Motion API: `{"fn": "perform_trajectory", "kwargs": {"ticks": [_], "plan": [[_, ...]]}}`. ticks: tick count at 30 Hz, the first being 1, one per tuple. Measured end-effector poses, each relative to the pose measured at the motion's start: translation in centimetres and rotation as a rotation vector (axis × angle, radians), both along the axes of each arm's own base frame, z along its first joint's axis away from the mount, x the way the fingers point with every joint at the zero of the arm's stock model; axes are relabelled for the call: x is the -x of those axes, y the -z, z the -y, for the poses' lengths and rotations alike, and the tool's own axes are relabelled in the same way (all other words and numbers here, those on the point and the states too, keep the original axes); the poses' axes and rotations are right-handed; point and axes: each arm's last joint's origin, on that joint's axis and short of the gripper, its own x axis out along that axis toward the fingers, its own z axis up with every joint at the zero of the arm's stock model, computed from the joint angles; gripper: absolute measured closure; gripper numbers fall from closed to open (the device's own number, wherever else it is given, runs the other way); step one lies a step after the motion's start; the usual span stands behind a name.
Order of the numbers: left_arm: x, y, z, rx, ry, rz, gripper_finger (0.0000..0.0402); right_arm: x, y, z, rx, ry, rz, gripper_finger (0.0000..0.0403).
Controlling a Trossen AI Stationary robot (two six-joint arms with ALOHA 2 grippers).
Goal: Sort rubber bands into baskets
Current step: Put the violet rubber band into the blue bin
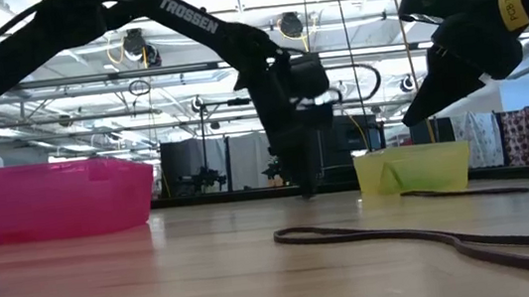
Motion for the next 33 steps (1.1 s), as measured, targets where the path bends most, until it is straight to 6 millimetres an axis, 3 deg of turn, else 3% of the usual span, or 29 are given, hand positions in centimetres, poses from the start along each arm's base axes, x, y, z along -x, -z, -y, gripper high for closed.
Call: {"fn": "perform_trajectory", "kwargs": {"ticks": [3, 8, 13, 16, 19, 23, 29, 33], "plan": [[0.1, -2.0, 0.3, 0.008, 0.011, 0.018, 0.0399, 0.0, 0.0, 0.0, -0.001, -0.002, -0.004, 0.0257], [1.7, -7.4, 1.2, 0.117, 0.033, 0.065, 0.04, 0.1, 0.1, 0.0, -0.013, -0.017, -0.031, 0.0257], [2.8, -10.7, 4.6, 0.351, 0.166, 0.148, 0.04, 0.5, 0.1, -0.4, 0.005, -0.055, -0.057, 0.0257], [2.4, -11.0, 7.8, 0.383, 0.256, 0.161, 0.0401, 1.7, -0.5, -0.5, 0.002, -0.048, -0.08, 0.0257], [1.5, -10.0, 12.3, 0.373, 0.384, 0.18, 0.0401, 3.6, -1.4, -0.3, -0.026, 0.012, -0.086, 0.0257], [0.1, -9.1, 17.9, 0.262, 0.553, 0.312, 0.0401, 5.9, -2.5, -0.3, -0.005, 0.1, -0.031, 0.0257], [-2.0, -10.4, 24.0, 0.13, 0.681, 0.675, 0.0401, 7.6, -2.8, -0.2, 0.044, 0.164, 0.0, 0.0257], [-2.7, -10.6, 26.4, 0.098, 0.726, 0.826, 0.0401, 8.0, -2.7, -0.3, 0.049, 0.181, -0.008, 0.0257]]}}
